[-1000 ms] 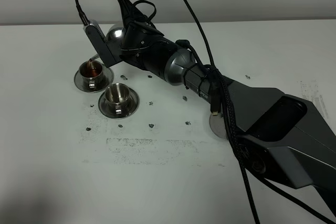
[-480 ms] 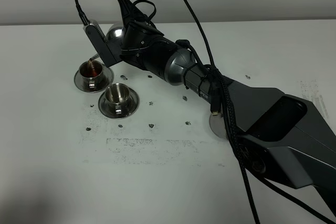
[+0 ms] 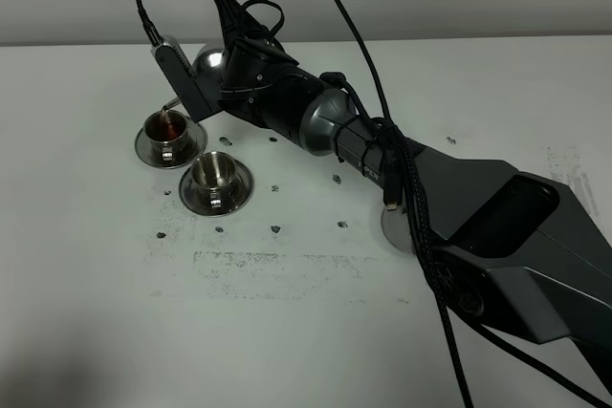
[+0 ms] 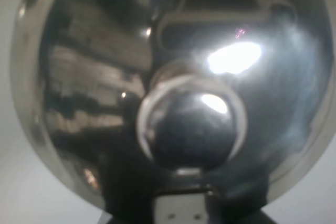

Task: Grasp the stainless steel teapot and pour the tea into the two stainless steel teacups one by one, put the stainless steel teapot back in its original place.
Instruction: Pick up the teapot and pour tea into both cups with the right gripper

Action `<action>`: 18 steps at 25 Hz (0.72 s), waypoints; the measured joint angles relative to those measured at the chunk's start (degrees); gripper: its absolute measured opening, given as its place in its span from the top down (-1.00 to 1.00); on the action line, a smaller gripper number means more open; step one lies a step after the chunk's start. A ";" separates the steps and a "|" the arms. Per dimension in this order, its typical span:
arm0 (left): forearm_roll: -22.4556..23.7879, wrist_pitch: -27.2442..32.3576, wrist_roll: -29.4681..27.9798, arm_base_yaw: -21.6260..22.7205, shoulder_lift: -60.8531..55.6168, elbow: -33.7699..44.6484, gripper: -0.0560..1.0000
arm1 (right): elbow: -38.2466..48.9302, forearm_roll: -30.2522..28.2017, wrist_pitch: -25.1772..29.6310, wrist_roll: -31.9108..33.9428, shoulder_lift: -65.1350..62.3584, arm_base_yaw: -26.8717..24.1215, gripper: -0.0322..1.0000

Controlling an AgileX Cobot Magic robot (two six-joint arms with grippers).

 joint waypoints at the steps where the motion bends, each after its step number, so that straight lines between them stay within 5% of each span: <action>1: 0.00 0.00 0.00 0.00 0.00 0.00 -0.47 | 0.00 0.00 0.00 0.00 0.00 0.00 0.60; 18: 0.00 0.00 0.00 0.00 0.00 0.00 -0.47 | 0.00 0.00 0.00 0.11 0.00 0.00 0.60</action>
